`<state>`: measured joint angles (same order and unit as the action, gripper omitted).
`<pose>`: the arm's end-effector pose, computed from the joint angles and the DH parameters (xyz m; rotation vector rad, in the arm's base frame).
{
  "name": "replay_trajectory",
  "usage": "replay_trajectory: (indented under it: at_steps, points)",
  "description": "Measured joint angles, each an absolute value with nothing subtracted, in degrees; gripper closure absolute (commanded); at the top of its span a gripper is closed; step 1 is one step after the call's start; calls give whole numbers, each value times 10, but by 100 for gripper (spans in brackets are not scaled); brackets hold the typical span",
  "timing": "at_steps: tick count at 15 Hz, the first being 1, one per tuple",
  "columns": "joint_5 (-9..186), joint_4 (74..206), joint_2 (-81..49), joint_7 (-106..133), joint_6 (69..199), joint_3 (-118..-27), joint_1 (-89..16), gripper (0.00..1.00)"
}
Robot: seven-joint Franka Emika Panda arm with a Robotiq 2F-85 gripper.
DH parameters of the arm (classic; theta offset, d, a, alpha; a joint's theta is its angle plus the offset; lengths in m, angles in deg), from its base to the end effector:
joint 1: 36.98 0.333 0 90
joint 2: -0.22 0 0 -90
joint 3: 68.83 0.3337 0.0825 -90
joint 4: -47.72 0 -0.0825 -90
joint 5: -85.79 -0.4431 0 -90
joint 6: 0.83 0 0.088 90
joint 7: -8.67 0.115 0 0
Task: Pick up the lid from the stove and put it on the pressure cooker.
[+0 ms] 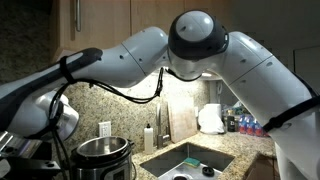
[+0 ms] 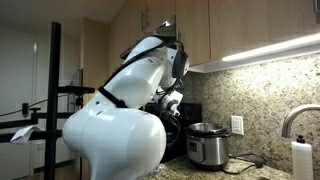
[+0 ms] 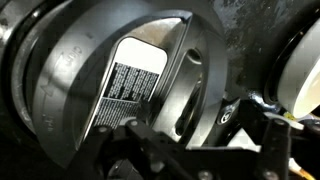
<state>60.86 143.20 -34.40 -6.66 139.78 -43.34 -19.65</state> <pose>0.5835 0.4884 0.2796 -2.4431 -0.7590 -0.0947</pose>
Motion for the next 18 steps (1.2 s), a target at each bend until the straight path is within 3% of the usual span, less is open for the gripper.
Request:
replay_trajectory:
  at_steps: [8, 18]
  points:
    - [616, 1430, -342, -65, 1411, -437, -189, 90]
    - [616, 1433, -341, -51, 1429, -429, -187, 93]
